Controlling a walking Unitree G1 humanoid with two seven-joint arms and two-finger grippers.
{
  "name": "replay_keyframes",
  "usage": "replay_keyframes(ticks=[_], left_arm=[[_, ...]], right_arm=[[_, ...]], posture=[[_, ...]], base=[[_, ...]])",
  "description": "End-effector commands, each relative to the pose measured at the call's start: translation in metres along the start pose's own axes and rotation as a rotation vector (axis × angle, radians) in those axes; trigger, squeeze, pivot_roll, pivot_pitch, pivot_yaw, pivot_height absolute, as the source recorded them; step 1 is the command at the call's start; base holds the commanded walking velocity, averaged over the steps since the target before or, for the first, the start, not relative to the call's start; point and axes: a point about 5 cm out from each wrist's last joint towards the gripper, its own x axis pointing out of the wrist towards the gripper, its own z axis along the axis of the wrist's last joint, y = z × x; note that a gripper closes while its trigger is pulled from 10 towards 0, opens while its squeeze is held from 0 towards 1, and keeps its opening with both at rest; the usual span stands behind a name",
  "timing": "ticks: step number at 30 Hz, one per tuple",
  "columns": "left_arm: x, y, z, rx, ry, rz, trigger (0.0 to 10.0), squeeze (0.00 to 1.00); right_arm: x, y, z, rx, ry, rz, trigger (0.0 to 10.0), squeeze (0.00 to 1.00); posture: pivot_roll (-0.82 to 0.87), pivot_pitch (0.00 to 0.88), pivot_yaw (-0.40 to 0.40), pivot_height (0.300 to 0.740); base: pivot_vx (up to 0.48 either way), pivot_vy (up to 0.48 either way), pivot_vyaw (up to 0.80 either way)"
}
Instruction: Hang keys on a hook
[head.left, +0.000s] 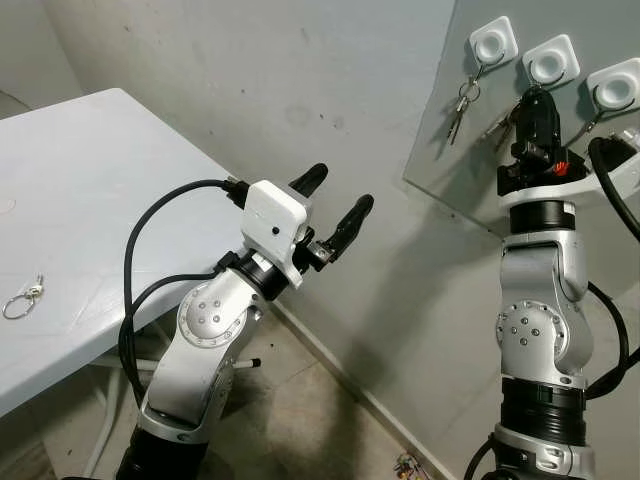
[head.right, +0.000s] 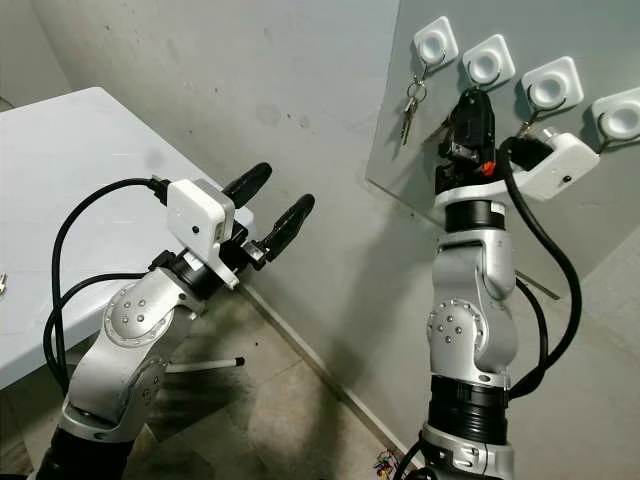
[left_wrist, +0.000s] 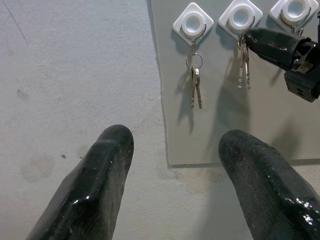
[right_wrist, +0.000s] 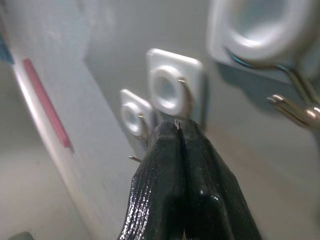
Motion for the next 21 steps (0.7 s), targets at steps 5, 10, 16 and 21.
replay_keyframes(ticks=[5, 10, 16, 21], left_arm=[[0.000, 0.000, 0.004, 0.009, -0.012, 0.000, 10.0, 0.00], [0.001, 0.000, 0.005, 0.010, -0.014, -0.001, 10.0, 0.00], [0.001, 0.000, 0.005, 0.010, -0.014, -0.001, 10.0, 0.00], [0.000, 0.000, 0.005, 0.011, -0.013, 0.001, 10.0, 0.00]], right_arm=[[-0.001, -0.006, -0.003, 0.112, 0.013, -0.061, 10.0, 0.00], [-0.003, -0.009, -0.006, 0.131, 0.034, -0.085, 10.0, 0.00], [-0.006, -0.010, -0.009, 0.128, 0.053, -0.076, 10.0, 1.00], [-0.008, -0.009, -0.012, 0.124, 0.066, -0.069, 10.0, 1.00]], posture=[[-0.11, 0.079, -0.026, 0.740], [-0.11, 0.082, -0.024, 0.740], [-0.11, 0.082, -0.022, 0.740], [-0.11, 0.081, -0.023, 0.740]], base=[[0.000, 0.000, 0.00], [0.000, 0.000, 0.00], [0.000, 0.000, 0.00], [0.000, 0.000, 0.00]])
